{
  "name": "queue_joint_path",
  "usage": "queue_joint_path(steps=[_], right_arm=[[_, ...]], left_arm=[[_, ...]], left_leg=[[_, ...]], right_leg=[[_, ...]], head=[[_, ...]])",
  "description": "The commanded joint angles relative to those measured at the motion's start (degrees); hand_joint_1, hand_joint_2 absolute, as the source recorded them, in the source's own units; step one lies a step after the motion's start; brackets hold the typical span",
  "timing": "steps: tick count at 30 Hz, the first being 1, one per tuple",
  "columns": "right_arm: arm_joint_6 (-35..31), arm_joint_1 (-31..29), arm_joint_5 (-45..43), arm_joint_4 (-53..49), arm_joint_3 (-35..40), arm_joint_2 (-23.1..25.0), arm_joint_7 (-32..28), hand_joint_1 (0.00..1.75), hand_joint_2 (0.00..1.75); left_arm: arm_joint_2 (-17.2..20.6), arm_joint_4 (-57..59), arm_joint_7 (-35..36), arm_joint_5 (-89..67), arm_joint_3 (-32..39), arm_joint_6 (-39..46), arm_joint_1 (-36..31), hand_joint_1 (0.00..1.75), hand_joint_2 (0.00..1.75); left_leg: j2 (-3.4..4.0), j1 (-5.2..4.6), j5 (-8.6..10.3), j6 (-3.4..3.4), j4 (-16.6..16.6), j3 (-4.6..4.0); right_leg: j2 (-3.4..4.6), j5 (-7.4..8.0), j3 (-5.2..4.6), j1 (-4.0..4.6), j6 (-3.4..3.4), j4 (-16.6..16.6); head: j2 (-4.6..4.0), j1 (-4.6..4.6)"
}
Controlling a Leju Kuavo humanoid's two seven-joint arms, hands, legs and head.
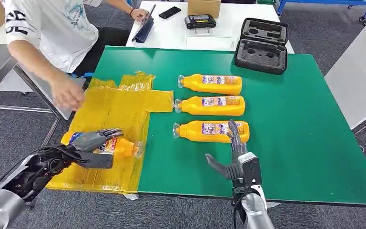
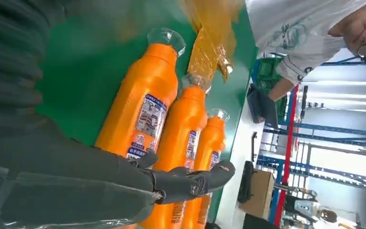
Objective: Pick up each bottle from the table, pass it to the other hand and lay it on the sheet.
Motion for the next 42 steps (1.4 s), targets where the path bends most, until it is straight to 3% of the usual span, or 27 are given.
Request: queue_joint_path(steps=[1,6,10,19,23,29,31,33,34,38,39,41,42], right_arm=[[-0.08,-1.91,-0.39,3.07,1.06,-1.18,0.5,0.0,1.75],[-0.17,-1.27,-0.45,2.37,0.76,-1.09,0.68,0.0,1.75],[-0.12,-0.72,-0.39,1.68,0.56,-1.04,1.04,0.0,1.75],[-0.13,-0.76,-0.36,1.74,0.48,-0.99,1.1,0.0,1.75],[-0.12,0.02,0.04,0.96,0.15,-0.64,1.48,0.0,1.75],[-0.23,0.68,0.47,0.77,-0.71,-0.3,1.77,0.0,1.75],[-0.9,1.62,0.49,-0.56,-1.49,-0.06,2.07,0.0,1.75],[-2.6,2.84,2.0,-2.79,-2.62,0.42,4.48,0.0,1.75],[-3.5,3.13,3.41,-3.56,-2.67,0.36,5.74,0.0,0.0],[-5.18,3.75,5.98,-6.23,-3.34,0.27,9.24,0.0,0.0],[-5.34,3.28,6.71,-6.55,-2.78,-0.1,8.63,0.0,1.75],[-7.02,1.7,8.11,-6.6,-3.0,-0.26,8.27,0.0,1.75],[-7.06,1.44,8.19,-6.59,-3.01,-0.28,8.4,0.0,1.75]], left_arm=[[6.71,-5.62,-0.54,0.42,-4.39,-3.87,-1.62,0.0,1.75],[5.74,-6.79,-1.3,1.91,-3.63,-3.43,-1.69,0.0,1.75],[0.59,-6.99,-6.75,5.93,-1.38,-0.66,-1.09,0.0,1.75],[0.24,-6.89,-7.67,6.29,-0.74,0.02,-0.98,0.0,1.75],[-4.98,-6.19,-10.41,8.01,1.95,3.3,-1.23,0.0,1.75],[-4.57,-9.58,-15.3,18.02,3.37,-6.83,0.61,0.0,1.75],[-7.62,-7.87,-15.3,18.82,5.58,-4.8,0.11,0.0,1.75],[-14.6,-5.52,-14.3,22.51,12.15,0.19,0.93,0.0,1.75],[-17.83,-6.22,-13.48,23.72,14.7,5.18,2.67,0.0,1.75],[-29.24,-20.87,-15.22,27.26,22.01,25.57,17.76,0.0,1.75],[-31.41,-25.06,-15.3,28.11,22.13,30.28,21.44,0.0,1.75],[-33.24,-30.44,-15.3,26.69,18.32,39.89,26.47,0.0,1.75],[-33.08,-30.46,-15.3,26.83,17.62,40.53,26.64,0.0,1.75]], left_leg=[[0.07,0.02,-0.06,-0.03,0.0,0.07],[-0.03,0.04,-0.09,-0.03,0.0,0.11],[-0.14,0.0,-0.02,0.0,-0.04,0.02],[-0.07,-0.01,-0.06,-0.03,-0.04,0.05],[-0.2,-0.01,-0.04,-0.02,-0.05,0.07],[-0.05,-0.01,-0.08,-0.01,-0.03,0.06],[-0.02,0.0,-0.07,-0.01,-0.04,0.03],[-0.21,-0.01,-0.04,-0.01,-0.04,0.01],[-0.38,-0.01,-0.07,-0.01,-0.03,0.11],[-0.26,-0.14,-0.03,0.05,-0.1,0.02],[-0.2,-0.17,-0.12,0.08,-0.17,0.22],[0.02,-0.22,-0.24,0.11,-0.12,0.24],[0.08,-0.29,-0.25,0.12,-0.06,0.14]], right_leg=[[0.05,-0.04,0.03,0.02,-0.04,-0.01],[-0.05,-0.1,0.13,0.04,-0.05,-0.04],[-0.16,-0.08,0.05,-0.04,-0.03,-0.05],[-0.09,-0.08,0.06,-0.03,-0.04,-0.06],[-0.22,-0.11,0.1,-0.02,-0.03,-0.08],[-0.05,-0.08,0.06,-0.03,-0.02,-0.06],[-0.07,-0.07,0.03,-0.03,-0.03,-0.07],[-0.25,-0.11,0.05,-0.03,-0.03,-0.06],[-0.42,-0.19,0.2,-0.04,-0.04,-0.08],[-0.21,-0.08,0.06,-0.16,0.04,-0.14],[-0.13,-0.13,0.26,-0.19,0.06,-0.23],[0.05,-0.15,0.24,-0.24,0.06,-0.19],[0.08,-0.14,0.14,-0.31,0.09,-0.13]], head=[[0.0,-0.02],[0.0,0.0],[0.0,0.0],[0.0,0.02],[0.0,-0.02],[0.0,0.02],[0.0,0.02],[0.0,0.0],[0.0,0.0],[0.0,0.0],[0.0,0.02],[0.0,-0.02],[0.0,-0.02]])
